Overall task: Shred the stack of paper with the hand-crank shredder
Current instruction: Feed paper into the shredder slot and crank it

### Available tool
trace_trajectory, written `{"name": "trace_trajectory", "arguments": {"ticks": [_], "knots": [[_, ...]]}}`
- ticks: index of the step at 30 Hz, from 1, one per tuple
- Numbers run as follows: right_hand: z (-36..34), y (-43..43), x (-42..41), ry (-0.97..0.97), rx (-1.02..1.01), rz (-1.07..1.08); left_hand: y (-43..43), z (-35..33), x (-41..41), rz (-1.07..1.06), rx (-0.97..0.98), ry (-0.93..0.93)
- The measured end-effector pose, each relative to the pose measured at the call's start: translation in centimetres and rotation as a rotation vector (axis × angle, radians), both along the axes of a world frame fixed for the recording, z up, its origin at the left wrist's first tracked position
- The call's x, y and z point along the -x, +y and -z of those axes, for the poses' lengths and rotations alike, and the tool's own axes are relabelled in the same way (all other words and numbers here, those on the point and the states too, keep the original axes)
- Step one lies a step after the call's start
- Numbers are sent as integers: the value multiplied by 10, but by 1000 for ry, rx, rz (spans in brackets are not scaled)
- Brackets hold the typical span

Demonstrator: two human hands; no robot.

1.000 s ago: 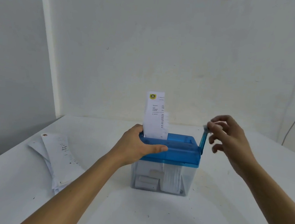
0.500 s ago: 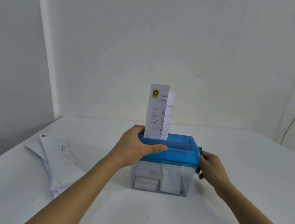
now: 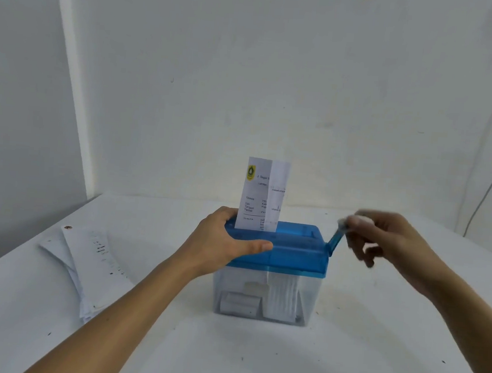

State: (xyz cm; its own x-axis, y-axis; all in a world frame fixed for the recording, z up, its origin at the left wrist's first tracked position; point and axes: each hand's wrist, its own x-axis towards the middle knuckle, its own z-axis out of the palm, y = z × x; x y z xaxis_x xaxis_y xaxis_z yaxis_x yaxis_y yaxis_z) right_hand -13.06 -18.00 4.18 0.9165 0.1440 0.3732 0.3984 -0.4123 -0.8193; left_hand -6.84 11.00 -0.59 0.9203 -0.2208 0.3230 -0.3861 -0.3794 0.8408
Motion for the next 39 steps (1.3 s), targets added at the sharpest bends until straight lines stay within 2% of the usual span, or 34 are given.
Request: {"name": "trace_trajectory", "arguments": {"ticks": [3, 6, 9, 12, 17, 22, 24, 26, 29, 39], "knots": [[8, 8, -27, -77, -202, 114, -1, 0, 2, -5, 1, -7], [20, 22, -47, -149, -268, 214, -1, 0, 3, -4, 9, -7], [34, 29, -63, -111, -319, 293, -2, 0, 3, -12, 9, -6], [61, 31, -70, 41, -173, 331, -3, 1, 3, -14, 25, -9], [101, 26, -44, 260, 17, 257, -6, 2, 5, -41, 49, -51], [80, 16, -3, 398, 121, 110, -7, 0, 7, -48, 41, -54], [59, 8, 13, 396, 66, -1, -6, -1, 7, -53, 29, -49], [35, -3, 23, 352, -44, -169, -6, -1, 6, -53, 20, -39], [12, -11, 17, 254, 24, -235, -5, 0, 5, -39, 20, -42], [23, 34, -52, -280, -167, 344, -5, 4, 4, -20, 62, -50]]}}
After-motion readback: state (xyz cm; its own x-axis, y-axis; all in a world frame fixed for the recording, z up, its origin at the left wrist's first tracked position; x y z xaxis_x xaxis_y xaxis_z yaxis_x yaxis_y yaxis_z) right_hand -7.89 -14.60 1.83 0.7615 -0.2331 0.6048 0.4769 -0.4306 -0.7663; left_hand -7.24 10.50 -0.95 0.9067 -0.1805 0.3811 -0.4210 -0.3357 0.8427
